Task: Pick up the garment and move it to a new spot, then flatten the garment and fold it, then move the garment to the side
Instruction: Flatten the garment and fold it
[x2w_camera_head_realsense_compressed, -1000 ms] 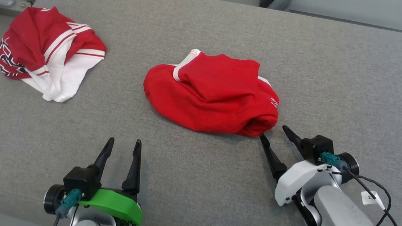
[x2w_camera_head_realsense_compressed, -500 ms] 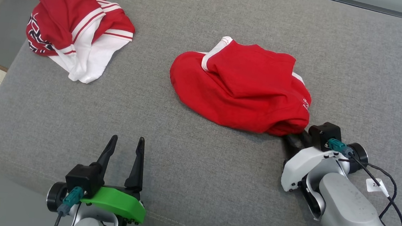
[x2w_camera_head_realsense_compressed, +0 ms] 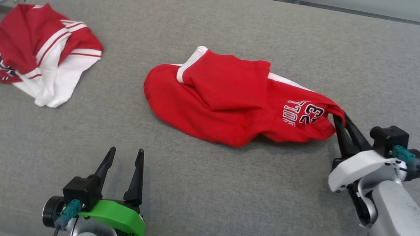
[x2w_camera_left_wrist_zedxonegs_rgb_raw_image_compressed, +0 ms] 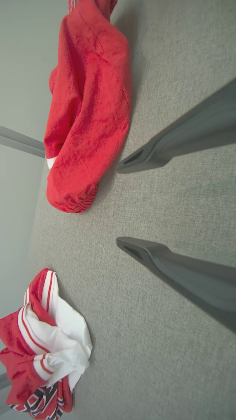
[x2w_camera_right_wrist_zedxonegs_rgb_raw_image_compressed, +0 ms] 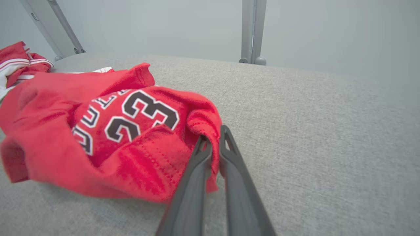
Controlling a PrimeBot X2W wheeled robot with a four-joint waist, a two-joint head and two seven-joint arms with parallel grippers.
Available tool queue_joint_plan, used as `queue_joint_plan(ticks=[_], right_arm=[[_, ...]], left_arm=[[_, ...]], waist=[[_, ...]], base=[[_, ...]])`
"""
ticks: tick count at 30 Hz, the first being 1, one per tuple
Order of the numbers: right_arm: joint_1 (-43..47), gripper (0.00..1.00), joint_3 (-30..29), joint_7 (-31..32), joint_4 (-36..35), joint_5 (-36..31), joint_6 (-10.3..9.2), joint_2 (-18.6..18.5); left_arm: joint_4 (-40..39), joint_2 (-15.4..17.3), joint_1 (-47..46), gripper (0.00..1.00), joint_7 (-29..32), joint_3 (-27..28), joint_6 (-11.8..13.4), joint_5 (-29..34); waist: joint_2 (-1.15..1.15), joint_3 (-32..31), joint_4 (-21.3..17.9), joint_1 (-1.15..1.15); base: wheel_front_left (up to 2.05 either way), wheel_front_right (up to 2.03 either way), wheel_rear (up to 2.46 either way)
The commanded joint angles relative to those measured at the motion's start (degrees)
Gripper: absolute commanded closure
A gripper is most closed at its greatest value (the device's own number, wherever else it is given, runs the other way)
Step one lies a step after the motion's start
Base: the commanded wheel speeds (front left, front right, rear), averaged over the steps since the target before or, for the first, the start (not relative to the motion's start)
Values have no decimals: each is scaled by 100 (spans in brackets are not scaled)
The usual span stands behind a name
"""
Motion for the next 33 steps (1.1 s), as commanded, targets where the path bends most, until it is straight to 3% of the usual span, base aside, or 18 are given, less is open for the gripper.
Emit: queue_joint_plan(ticks=[1, 8, 9, 10, 11, 21, 33], right_arm=[[120, 100, -31, -2, -34, -29, -10, -39], [643, 100, -573, -2, -132, -251, -10, -240], [726, 85, -674, -2, -24, -266, -10, -240], [786, 14, -764, -2, 100, -285, -10, -240], [819, 0, -844, -2, 172, -301, -10, -213], [828, 0, -1098, -2, -96, -321, -9, 90], [-95, 0, 45, -2, -99, 36, -9, 225]], left_arm=[[-4, 22, 30, 0, -3, 23, -17, 47], [72, 23, 56, 0, -3, 2, -74, -5], [86, 23, 54, 0, -3, -8, -75, -17], [101, 23, 49, 0, -3, -27, -75, -22], [107, 23, 42, 0, -3, -31, -73, -23], [159, 23, 85, 0, -3, 39, -98, 44], [106, 22, -46, 0, -3, -180, -30, -108]], waist=[[0, -359, -538, 0], [0, -570, -1089, 0], [0, -576, -1124, 0], [0, -580, -1146, 0], [0, -580, -1158, 0], [0, -529, -937, 0], [0, -260, -102, 0]], base=[[0, 0, 0], [0, 0, 0], [0, 0, 0], [0, 0, 0], [0, 0, 0], [0, 0, 0], [0, 0, 0]])
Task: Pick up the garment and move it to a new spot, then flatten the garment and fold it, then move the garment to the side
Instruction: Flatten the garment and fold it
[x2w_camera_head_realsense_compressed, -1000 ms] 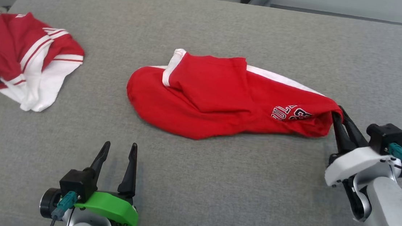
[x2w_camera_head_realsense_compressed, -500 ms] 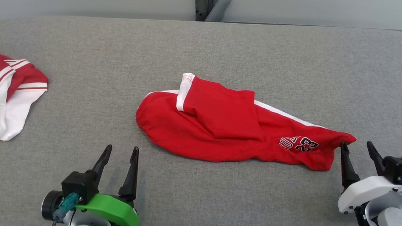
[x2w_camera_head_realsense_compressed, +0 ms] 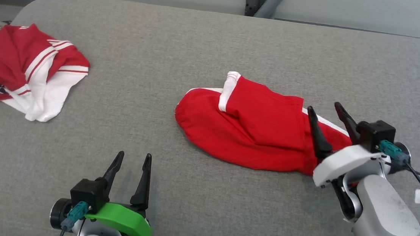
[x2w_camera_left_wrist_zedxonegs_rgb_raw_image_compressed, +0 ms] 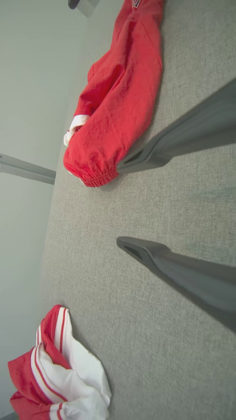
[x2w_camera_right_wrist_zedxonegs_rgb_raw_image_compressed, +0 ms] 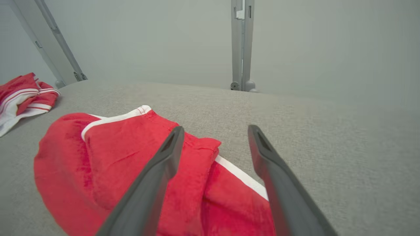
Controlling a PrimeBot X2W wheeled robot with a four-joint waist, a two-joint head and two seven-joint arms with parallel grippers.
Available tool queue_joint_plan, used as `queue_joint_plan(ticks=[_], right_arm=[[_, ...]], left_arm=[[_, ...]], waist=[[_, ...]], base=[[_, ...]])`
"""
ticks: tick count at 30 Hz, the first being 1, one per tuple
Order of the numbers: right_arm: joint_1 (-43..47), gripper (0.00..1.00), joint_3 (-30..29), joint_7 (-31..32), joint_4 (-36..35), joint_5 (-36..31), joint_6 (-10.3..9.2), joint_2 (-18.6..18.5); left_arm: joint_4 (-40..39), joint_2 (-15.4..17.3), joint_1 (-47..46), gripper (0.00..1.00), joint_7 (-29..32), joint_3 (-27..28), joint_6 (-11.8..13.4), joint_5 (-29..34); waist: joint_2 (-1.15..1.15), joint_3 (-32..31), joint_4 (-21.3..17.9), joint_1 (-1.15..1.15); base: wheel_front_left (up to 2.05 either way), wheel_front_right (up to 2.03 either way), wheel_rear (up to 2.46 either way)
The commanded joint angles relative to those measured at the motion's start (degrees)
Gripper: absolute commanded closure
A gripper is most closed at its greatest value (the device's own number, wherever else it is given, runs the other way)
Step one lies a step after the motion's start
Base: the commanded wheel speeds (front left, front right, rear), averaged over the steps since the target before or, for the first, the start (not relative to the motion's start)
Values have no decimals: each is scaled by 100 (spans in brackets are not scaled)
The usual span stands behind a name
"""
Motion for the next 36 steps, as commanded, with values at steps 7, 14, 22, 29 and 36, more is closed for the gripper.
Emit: queue_joint_plan(ticks=[7, 14, 22, 29, 36], right_arm=[[-747, 0, 766, -3, 373, 472, -8, 0], [-1549, 0, 1110, 58, 1115, 876, -8, -171], [-2243, 0, 1674, 382, 1688, 1335, -8, -384], [-2629, 0, 2400, 756, 1823, 1900, -8, -650], [-2743, 100, 2782, 858, 2054, 2222, -8, -747]], left_arm=[[-64, 21, -102, 0, -3, -135, 74, -122], [-134, 21, -209, 0, -3, -411, 118, -257], [-180, 20, -329, 0, -3, -723, 179, -327], [-204, 20, -424, 0, -3, -943, 242, -432], [-165, 20, -409, 0, -3, -935, 257, -460]], waist=[[0, 340, 772, 0], [0, 618, 1226, 0], [0, 914, 1538, 0], [0, 1055, 1666, 0], [0, 1045, 1659, 0]], base=[[0, 0, 0], [0, 0, 0], [0, 0, 0], [0, 0, 0], [0, 0, 0]])
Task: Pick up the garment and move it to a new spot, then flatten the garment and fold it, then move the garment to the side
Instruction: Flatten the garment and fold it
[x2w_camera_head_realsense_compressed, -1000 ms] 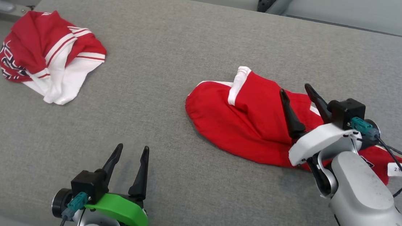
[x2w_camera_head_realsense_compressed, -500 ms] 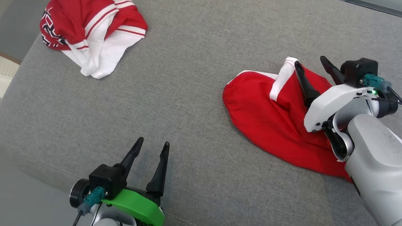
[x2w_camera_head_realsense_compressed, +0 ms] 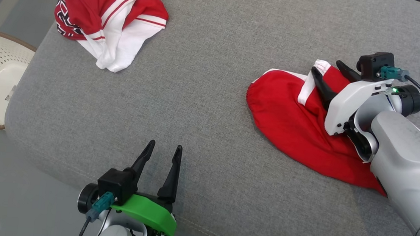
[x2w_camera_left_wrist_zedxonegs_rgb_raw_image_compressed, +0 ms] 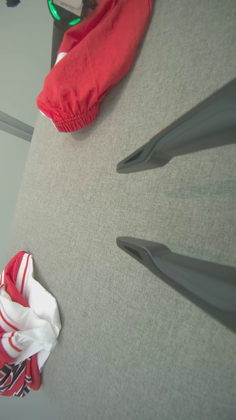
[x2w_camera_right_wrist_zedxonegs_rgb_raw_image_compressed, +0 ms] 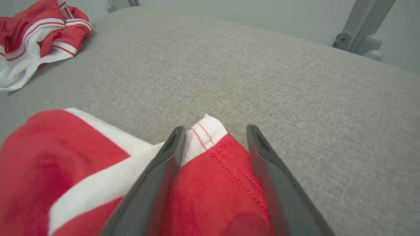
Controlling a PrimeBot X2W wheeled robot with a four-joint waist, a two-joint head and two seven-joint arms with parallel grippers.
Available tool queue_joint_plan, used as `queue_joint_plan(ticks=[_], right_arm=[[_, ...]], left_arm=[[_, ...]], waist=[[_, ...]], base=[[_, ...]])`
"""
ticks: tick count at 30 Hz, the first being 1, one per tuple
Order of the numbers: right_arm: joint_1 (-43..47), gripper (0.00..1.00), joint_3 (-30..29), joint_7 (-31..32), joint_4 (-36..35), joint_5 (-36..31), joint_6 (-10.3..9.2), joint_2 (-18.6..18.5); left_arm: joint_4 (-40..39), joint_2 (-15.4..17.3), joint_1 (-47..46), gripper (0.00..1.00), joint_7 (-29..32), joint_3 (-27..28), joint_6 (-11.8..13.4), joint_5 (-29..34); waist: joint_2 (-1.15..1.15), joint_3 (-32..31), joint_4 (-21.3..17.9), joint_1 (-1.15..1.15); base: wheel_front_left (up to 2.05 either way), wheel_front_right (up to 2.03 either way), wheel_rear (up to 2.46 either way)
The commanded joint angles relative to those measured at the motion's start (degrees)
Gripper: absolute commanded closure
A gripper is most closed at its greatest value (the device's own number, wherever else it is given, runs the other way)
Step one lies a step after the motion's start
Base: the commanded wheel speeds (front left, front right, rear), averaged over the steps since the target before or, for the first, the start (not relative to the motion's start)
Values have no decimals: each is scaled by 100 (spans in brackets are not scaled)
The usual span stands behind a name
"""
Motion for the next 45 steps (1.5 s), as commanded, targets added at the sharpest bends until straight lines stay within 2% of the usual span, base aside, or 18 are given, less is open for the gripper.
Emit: queue_joint_plan(ticks=[1, 17, 21, 24, 29, 33, 40, 45], right_arm=[[-62, 100, 73, 22, 49, 77, -8, -27], [-130, 100, 465, -628, 124, 550, -8, -80], [-3, 100, 385, -800, -97, 688, -8, -107], [206, 100, 191, -839, -624, 758, -8, -135], [1292, 100, -456, -838, -2045, 567, -8, -228], [2421, 100, -869, -841, -2735, 469, -8, -373], [3976, 100, -1282, -842, -3105, 404, -6, -446], [4347, 100, -1469, -842, -2965, 214, -7, -392]], left_arm=[[14, 16, -56, 0, -3, 7, 5, -32], [71, 17, -2, 0, -3, 177, -68, 122], [108, 17, 122, 0, -2, 285, -91, 179], [137, 18, 170, 0, -2, 411, -135, 243], [175, 19, 307, 0, -2, 674, -202, 339], [188, 18, 389, 0, -2, 873, -258, 426], [240, 19, 296, 0, -2, 1124, -311, 518], [262, 19, 208, 0, -2, 1203, -337, 544]], waist=[[0, -7, -8, 0], [0, -286, -339, 0], [0, -481, -537, 0], [0, -713, -765, 0], [0, -1118, -1322, 0], [0, -1294, -1823, 0], [0, -1345, -2422, 0], [0, -1283, -2614, 0]], base=[[0, 0, 0], [0, 0, 0], [0, 0, 0], [0, 0, 0], [0, 0, 0], [0, 0, 0], [0, 0, 0], [0, 0, 0]])
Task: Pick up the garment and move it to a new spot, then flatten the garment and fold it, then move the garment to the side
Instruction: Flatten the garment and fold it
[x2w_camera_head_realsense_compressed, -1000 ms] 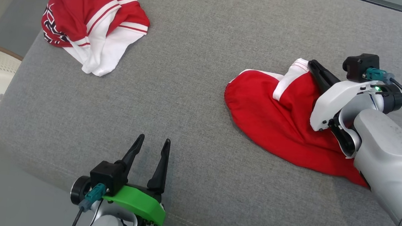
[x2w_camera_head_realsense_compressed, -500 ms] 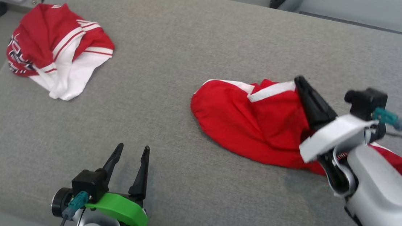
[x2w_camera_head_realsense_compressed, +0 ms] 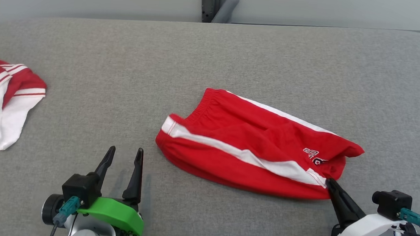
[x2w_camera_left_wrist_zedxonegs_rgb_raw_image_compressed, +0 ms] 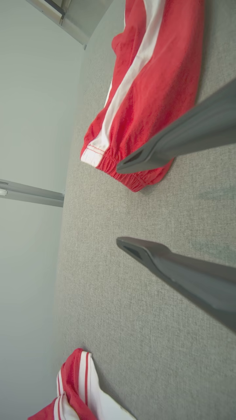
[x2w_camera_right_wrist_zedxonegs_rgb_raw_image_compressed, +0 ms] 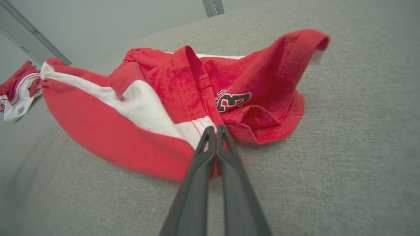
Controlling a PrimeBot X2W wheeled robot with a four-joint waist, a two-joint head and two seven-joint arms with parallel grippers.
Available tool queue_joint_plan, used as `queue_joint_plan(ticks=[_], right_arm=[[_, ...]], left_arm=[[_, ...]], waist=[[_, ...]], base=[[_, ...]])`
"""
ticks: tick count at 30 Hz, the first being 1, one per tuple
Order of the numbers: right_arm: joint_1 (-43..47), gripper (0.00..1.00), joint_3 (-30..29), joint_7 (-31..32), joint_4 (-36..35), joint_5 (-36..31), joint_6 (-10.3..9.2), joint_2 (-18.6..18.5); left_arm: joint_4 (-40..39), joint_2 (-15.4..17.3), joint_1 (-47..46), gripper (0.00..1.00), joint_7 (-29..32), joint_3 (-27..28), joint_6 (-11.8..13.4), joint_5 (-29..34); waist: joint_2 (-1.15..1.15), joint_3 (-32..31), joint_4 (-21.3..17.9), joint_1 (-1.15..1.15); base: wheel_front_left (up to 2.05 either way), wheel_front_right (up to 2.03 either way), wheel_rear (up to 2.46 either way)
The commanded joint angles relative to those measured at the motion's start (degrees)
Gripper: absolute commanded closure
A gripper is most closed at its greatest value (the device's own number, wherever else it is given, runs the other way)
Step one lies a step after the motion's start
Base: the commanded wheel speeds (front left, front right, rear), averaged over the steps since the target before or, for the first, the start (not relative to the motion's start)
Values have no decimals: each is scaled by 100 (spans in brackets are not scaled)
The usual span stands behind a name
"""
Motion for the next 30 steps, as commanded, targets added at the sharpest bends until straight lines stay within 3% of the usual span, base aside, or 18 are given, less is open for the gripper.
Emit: queue_joint_plan(ticks=[1, 2, 3, 4, 11, 15, 21, 30], right_arm=[[35, 100, -145, -16, 78, -114, -5, 40], [19, 91, -236, -16, 117, -178, -6, 77], [-8, 40, -374, -16, 150, -232, -6, 127], [-27, 0, -453, -16, 183, -329, -6, 149], [-40, 0, -1637, -16, -197, -1250, -5, 551], [61, 0, -1985, -16, -346, -1627, -5, 787], [42, 0, -2093, -16, -436, -1905, -5, 1058], [-111, 0, -1985, -17, -441, -1952, -5, 1155]], left_arm=[[6, 22, -70, 0, -2, 37, -26, 43], [18, 22, -81, 0, -2, 37, -30, 43], [24, 22, -94, 0, -2, 39, -37, 42], [33, 22, -106, 0, -2, 42, -44, 44], [93, 22, -85, 0, -2, 43, -69, 7], [97, 22, -126, 0, -2, 23, -83, -20], [270, 20, -422, 0, -2, -195, -200, -133], [969, 24, -999, 0, -1, -706, -336, -572]], waist=[[0, -66, -319, 0], [0, -51, -336, 0], [0, -38, -350, 0], [0, -27, -357, 0], [0, -69, -389, 0], [0, -83, -407, 0], [0, 22, -483, 0], [0, 201, -642, 0]], base=[[0, 0, 0], [0, 0, 0], [0, 0, 0], [0, 0, 0], [0, 0, 0], [0, 0, 0], [0, 0, 0], [0, 0, 0]])
